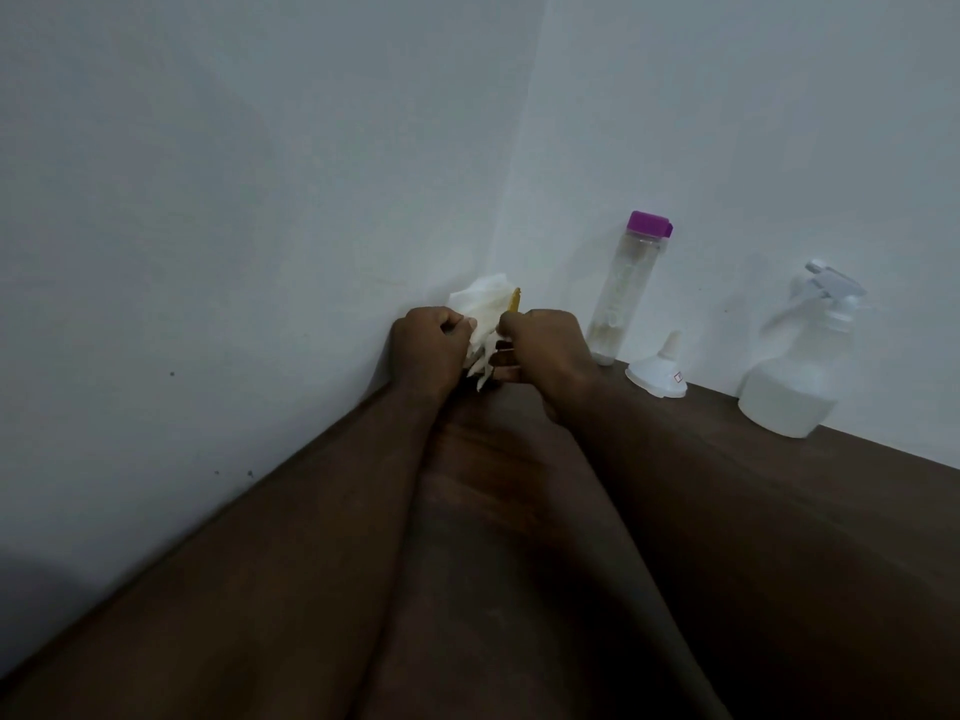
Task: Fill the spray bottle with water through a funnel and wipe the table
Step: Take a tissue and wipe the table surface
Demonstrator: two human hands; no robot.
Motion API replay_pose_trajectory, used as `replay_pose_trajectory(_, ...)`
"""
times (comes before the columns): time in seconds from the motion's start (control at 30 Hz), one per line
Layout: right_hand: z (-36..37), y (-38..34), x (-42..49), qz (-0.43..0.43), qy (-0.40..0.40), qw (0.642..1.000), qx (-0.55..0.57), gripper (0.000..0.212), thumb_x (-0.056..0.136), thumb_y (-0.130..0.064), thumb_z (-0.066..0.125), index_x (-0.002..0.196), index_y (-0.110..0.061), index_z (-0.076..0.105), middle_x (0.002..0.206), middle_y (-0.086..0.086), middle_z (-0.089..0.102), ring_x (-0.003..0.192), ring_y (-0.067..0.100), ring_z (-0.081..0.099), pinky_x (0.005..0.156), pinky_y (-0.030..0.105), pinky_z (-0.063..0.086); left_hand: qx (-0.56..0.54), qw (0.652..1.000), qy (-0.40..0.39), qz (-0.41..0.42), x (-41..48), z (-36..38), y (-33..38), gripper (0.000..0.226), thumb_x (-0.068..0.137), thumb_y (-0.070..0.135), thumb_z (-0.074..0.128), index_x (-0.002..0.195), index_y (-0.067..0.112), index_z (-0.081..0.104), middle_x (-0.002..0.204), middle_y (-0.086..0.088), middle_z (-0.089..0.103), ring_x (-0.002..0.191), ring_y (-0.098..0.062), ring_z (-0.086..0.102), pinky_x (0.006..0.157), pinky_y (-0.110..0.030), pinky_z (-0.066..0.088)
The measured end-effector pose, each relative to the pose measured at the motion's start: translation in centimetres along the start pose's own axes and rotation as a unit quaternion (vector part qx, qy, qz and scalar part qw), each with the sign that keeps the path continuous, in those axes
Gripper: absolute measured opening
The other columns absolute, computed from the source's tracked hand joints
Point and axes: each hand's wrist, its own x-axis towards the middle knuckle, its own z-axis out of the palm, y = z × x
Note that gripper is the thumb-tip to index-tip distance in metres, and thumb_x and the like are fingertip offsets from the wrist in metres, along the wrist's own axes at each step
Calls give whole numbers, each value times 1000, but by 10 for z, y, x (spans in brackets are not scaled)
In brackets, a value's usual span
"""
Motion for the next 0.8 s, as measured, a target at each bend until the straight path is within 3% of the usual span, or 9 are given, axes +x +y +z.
replay_pose_trajectory(0.07, -6, -8, -9, -10, -6, 1000, 17, 12, 84, -5, 54, 77, -1, 63, 81, 19, 68, 74, 32, 70, 70, 49, 60, 3, 1000, 1, 2, -1, -1, 2, 24, 90, 25, 63, 88, 4, 76, 83, -8, 73, 72, -13, 59, 62, -20, 34)
replay_pose_trajectory(0.17, -18, -18, -27, -13, -18, 999, 41, 17, 83, -7, 52, 88, 3, 65, 89, 23, 68, 75, 31, 69, 53, 31, 58, 10, 1000, 2, 5, -1, -1, 2, 24, 89, 25, 63, 88, 4, 75, 85, -8, 73, 79, -18, 63, 66, -21, 36)
replay_pose_trajectory(0.3, -42, -26, -54, 1, -44, 997, 67, 12, 83, -9, 52, 78, -5, 62, 69, 7, 65, 57, 19, 64, 50, 28, 52, 4, 1000, 7, -11, -4, 1, -1, 23, 86, 27, 67, 95, 6, 67, 96, -6, 70, 90, -19, 62, 71, -22, 39)
replay_pose_trajectory(0.37, -57, -28, -64, 13, -39, 997, 66, 11, 80, -14, 56, 74, -8, 62, 66, 5, 65, 63, 19, 66, 58, 33, 55, -3, 1000, 14, -22, -7, 1, -1, 32, 84, 29, 70, 104, 7, 60, 103, -8, 67, 95, -23, 62, 78, -29, 46)
replay_pose_trajectory(0.47, -82, -34, -87, 25, -23, 999, 27, 24, 69, -27, 63, 82, -8, 68, 92, 16, 69, 99, 36, 67, 90, 52, 55, 47, 998, 27, -15, -21, -3, 6, 39, 83, 34, 69, 107, 7, 53, 103, -12, 64, 93, -29, 61, 78, -38, 51)
replay_pose_trajectory(0.57, -109, -34, -118, 28, -9, 999, 22, 16, 77, -22, 63, 85, -8, 66, 96, 15, 68, 99, 33, 65, 90, 45, 53, 35, 998, 44, 6, -52, -17, 23, 37, 86, 37, 67, 108, 11, 54, 103, -6, 63, 92, -22, 61, 78, -35, 51)
replay_pose_trajectory(0.67, -138, -33, -151, 24, -5, 999, 29, 5, 81, -13, 61, 81, -11, 65, 93, 13, 64, 94, 31, 63, 84, 41, 52, -105, 989, -101, -34, -93, -30, 70, 33, 88, 49, 61, 101, 19, 56, 98, 1, 66, 84, -13, 65, 77, -29, 50)
replay_pose_trajectory(0.73, -161, -32, -177, 5, 15, 1000, 12, 7, 81, -12, 61, 76, -14, 66, 90, 12, 65, 93, 32, 62, 90, 44, 52, -247, 922, -272, -121, -127, -37, 107, 43, 84, 56, 61, 101, 16, 59, 81, -1, 71, 65, -10, 66, 67, -28, 49)
replay_pose_trajectory(0.8, -186, -32, -205, -8, 37, 999, -7, 15, 87, -5, 58, 78, -15, 66, 89, 12, 65, 89, 28, 61, 90, 45, 53, -301, 841, -421, -156, -159, -39, 131, 55, 75, 56, 71, 104, 10, 62, 68, 3, 65, 58, -10, 57, 60, -29, 45)
